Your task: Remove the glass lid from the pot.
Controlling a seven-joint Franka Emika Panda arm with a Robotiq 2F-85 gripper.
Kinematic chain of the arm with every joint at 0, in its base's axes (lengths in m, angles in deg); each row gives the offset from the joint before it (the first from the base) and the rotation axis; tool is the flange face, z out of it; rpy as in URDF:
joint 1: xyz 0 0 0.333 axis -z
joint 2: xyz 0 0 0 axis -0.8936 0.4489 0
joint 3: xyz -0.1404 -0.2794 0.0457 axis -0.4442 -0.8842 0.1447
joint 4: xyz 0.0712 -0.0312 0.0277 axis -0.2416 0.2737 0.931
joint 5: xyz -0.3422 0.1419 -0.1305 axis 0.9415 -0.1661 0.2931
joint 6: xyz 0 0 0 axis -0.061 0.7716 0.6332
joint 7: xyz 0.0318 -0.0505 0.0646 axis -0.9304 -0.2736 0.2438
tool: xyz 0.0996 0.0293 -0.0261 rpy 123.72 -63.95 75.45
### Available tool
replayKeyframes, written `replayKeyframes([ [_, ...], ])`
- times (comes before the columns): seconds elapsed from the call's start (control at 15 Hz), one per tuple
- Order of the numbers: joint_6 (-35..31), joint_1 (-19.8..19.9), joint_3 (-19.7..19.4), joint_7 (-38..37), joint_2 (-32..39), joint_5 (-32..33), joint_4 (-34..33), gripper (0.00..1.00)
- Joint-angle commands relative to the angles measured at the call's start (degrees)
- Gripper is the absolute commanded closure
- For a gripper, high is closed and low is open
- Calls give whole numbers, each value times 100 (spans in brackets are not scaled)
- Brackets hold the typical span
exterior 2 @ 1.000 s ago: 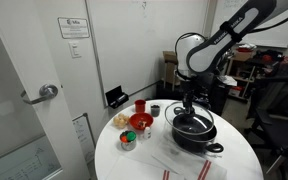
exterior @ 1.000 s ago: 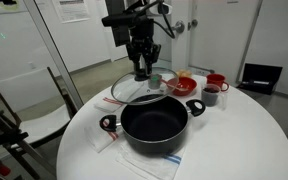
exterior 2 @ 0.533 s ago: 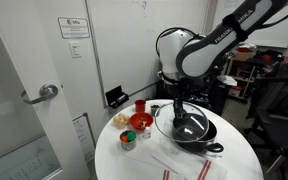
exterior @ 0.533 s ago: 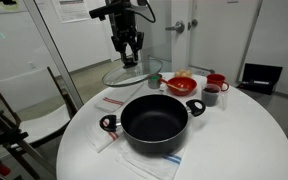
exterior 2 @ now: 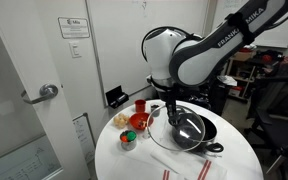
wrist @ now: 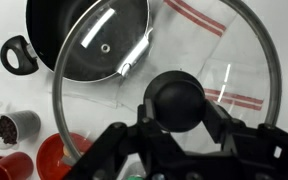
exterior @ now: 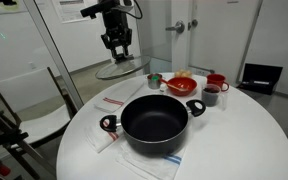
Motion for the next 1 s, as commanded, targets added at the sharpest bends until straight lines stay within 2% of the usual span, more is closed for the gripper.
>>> replayKeyframes([
  [0.0, 30, 74, 80, -34, 10, 65, -23, 50],
  [0.07, 31, 86, 78, -31, 9, 66, -24, 75],
  [0.6, -25, -42, 398, 411, 1209, 60, -845, 75],
  [0.93, 49, -52, 473, 659, 2047, -6, -1644, 75],
])
